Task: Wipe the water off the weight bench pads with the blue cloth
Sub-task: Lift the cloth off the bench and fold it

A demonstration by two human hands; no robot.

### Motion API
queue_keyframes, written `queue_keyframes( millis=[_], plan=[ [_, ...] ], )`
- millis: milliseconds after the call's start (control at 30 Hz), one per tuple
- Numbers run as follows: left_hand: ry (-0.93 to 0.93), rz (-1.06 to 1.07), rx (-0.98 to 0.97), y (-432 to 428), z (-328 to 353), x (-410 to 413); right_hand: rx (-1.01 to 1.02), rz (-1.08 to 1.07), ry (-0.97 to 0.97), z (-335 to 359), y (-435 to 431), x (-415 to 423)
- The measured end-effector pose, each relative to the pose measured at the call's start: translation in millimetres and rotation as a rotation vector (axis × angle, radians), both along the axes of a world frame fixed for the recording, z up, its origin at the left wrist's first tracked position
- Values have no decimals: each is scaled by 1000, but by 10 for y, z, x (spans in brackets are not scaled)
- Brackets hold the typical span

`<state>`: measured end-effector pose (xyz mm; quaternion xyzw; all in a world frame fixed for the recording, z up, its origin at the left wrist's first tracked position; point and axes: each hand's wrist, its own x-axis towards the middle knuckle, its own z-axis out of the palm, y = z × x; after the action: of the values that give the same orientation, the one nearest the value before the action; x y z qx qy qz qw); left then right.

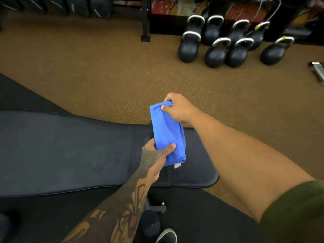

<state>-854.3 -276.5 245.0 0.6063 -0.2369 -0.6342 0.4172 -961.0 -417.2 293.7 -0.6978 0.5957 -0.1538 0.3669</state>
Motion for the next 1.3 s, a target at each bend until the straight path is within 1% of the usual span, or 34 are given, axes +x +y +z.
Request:
queue_keyframes(
  millis=[200, 467, 733, 900, 1067, 1167, 1300],
  plan=[
    [41, 203, 20, 387, 389, 749, -24, 137, -54, 433, 55, 948],
    [79, 477, -34, 780, 712, 1727, -32, 382, -107, 804, 405, 2485],
    [104, 714, -83, 1305, 785, 3165, -34, 594, -117, 982, 958, 4322],
    [110, 845, -92, 1816, 703, 4210, -3, 716, -99, 917, 1498, 5581],
    [90, 947, -50, 2365, 543, 5146, 49, 826, -86, 754, 2046, 6698],
    [38, 993, -20, 2635, 433, 5557, 90, 888, -81, 615, 2336, 7195],
    [20, 1098, 15, 2893, 216, 5915, 130, 978, -75, 379, 2650, 7673]
  ],
)
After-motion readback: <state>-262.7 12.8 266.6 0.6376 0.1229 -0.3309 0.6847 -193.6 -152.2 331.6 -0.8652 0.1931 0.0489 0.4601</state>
